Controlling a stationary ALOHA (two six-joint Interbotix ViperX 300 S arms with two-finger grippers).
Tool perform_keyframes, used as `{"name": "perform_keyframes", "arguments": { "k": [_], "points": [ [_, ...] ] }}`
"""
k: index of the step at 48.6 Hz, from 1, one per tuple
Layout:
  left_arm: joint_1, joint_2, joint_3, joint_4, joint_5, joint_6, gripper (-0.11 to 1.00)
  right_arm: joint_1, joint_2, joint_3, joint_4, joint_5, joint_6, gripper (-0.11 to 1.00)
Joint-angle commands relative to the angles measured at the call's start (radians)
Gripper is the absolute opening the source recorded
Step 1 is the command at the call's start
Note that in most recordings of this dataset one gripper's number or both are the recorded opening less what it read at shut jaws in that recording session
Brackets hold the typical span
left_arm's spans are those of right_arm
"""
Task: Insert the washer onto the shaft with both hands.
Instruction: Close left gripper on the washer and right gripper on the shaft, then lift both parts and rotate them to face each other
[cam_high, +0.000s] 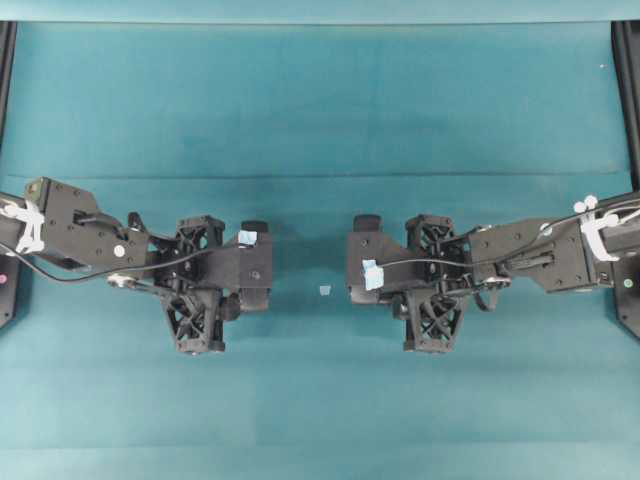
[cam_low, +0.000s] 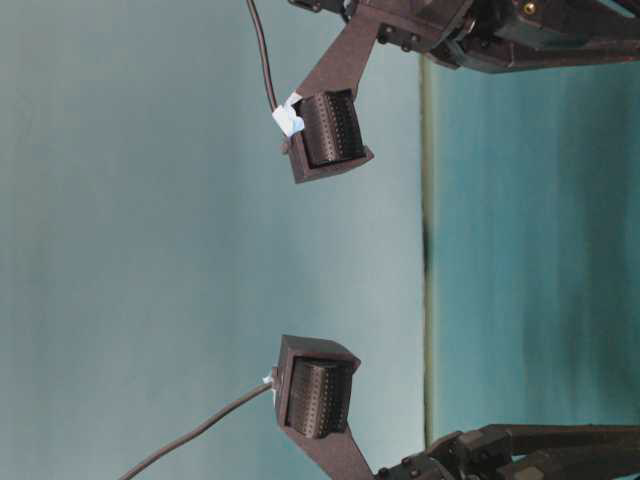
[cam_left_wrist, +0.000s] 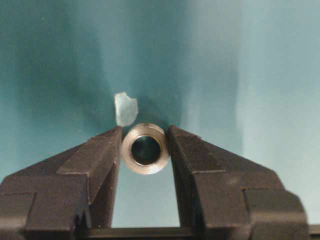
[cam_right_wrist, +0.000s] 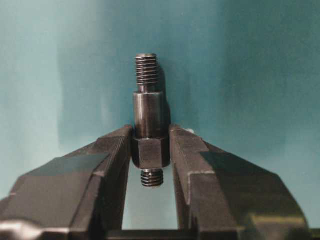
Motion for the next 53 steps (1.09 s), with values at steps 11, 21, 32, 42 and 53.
{"name": "perform_keyframes", "arguments": {
  "k": [11,21,32,42,53],
  "points": [
    [-0.014,0.0,-0.011,0.0,-0.008,0.003,0.36,-0.017,0.003,0.005,-0.002,0.002,-0.011,0.01],
    [-0.014,-0.002,-0.011,0.0,-0.008,0.002,0.36,-0.015,0.003,0.003,0.002,0.0,-0.009,0.01],
    [-0.014,-0.041,-0.018,0.0,-0.011,0.002,0.36,-0.008,-0.038,0.011,0.006,-0.04,-0.003,0.01],
    [-0.015,-0.098,-0.012,0.0,-0.049,0.002,0.36,-0.005,-0.101,0.051,0.041,-0.129,0.003,0.01],
    [-0.026,-0.123,0.008,0.0,-0.143,0.0,0.36,0.017,-0.14,0.097,0.069,-0.187,0.005,0.0]
  ]
}}
